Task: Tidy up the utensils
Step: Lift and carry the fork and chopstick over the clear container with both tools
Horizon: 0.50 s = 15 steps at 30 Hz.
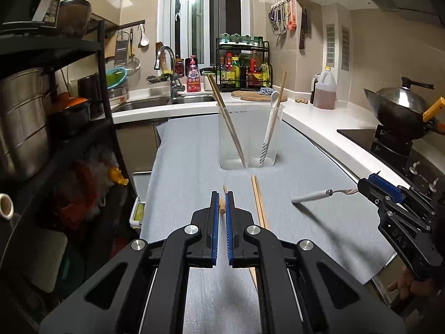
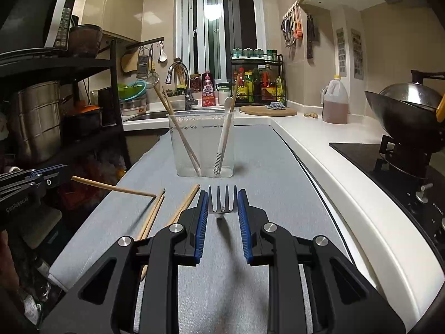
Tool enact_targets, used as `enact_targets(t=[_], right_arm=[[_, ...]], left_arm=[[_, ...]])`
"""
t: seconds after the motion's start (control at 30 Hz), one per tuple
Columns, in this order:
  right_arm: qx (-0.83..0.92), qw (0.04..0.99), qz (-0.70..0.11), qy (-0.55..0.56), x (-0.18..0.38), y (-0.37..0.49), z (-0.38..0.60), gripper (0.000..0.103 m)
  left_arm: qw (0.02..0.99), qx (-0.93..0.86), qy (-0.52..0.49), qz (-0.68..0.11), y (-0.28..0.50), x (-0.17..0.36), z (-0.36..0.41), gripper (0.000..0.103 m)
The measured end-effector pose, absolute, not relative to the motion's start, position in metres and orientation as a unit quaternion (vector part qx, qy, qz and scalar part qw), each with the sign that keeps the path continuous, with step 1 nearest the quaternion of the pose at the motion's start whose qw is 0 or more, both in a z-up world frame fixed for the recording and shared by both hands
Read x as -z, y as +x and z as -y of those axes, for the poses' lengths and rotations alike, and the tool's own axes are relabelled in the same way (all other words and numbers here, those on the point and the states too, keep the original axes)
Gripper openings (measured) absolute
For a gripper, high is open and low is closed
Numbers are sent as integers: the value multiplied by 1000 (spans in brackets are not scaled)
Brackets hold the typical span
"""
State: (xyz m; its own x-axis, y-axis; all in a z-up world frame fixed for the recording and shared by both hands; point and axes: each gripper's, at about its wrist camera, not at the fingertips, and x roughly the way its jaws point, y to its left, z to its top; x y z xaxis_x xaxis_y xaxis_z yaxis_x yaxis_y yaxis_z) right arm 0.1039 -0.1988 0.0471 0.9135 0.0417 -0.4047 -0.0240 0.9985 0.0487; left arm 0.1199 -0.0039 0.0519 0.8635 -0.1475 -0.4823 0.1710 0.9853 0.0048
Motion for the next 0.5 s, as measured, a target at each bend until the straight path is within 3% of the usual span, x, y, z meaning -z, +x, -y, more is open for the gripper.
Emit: enact_targets(t=[0.5], right_arm=[[-36,973,-224,35,-93,151,207,22]], left_arm=[[960,114,41,-251,158,-92,-1,5]])
